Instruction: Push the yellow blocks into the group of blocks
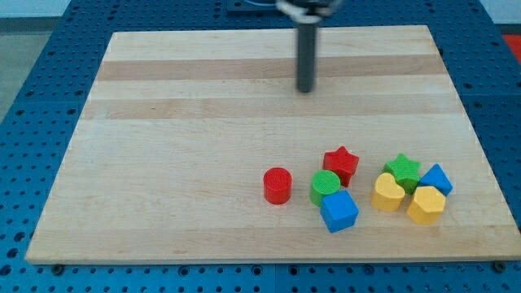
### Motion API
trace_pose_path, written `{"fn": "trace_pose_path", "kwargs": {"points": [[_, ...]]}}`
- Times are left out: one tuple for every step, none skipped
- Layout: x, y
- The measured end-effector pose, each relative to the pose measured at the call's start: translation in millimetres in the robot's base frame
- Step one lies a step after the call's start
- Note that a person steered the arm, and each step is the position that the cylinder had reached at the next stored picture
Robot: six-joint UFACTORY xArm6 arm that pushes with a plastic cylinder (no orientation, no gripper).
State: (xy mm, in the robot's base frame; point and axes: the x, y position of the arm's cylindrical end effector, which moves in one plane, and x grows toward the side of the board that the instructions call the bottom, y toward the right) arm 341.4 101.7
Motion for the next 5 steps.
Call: {"fn": "trace_pose_path", "kwargs": {"points": [[25.5, 101.9], [89.7, 161.6], [148.9, 197.5], [199.8, 219.6], [247.0, 184.8]]}}
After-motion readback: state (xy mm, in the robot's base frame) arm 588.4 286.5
